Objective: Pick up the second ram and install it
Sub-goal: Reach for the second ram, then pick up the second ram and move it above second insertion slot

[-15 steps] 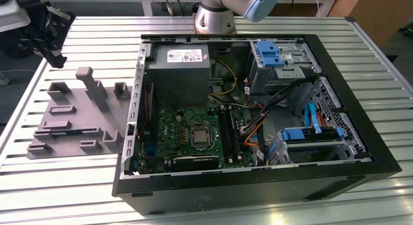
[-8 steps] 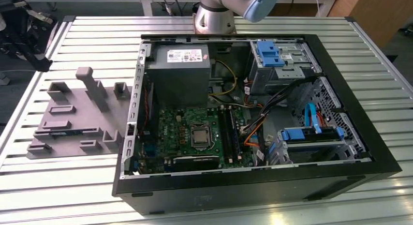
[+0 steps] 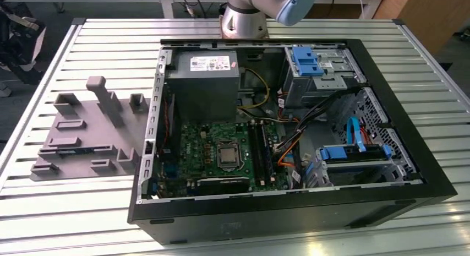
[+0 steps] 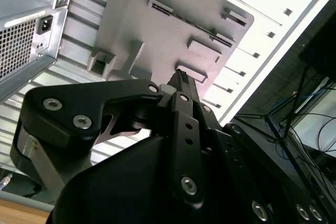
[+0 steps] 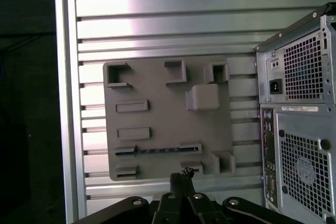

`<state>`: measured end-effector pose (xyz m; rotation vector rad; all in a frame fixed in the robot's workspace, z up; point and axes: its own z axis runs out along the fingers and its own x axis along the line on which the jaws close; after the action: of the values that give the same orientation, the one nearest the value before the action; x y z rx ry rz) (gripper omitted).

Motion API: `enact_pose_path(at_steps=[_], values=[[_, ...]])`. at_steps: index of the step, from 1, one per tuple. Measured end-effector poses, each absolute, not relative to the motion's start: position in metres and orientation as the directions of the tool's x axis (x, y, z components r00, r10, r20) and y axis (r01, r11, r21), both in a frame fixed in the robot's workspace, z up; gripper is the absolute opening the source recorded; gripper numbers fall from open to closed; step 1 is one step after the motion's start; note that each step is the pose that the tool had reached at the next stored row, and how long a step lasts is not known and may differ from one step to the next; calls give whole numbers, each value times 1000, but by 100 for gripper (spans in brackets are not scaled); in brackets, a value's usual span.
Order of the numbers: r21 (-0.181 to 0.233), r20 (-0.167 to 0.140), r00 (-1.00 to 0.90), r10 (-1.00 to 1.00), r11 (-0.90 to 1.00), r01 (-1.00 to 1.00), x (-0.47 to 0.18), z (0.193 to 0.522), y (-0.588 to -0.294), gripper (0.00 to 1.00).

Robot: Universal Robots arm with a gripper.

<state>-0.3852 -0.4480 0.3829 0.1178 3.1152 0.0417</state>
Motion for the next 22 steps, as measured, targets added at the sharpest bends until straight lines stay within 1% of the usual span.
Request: enact_pose_path(at_steps=[5, 22], values=[[28, -23, -997, 76, 997, 75, -400, 382, -449, 11], [28, -23, -997, 69, 997, 69, -402, 382, -449, 11]])
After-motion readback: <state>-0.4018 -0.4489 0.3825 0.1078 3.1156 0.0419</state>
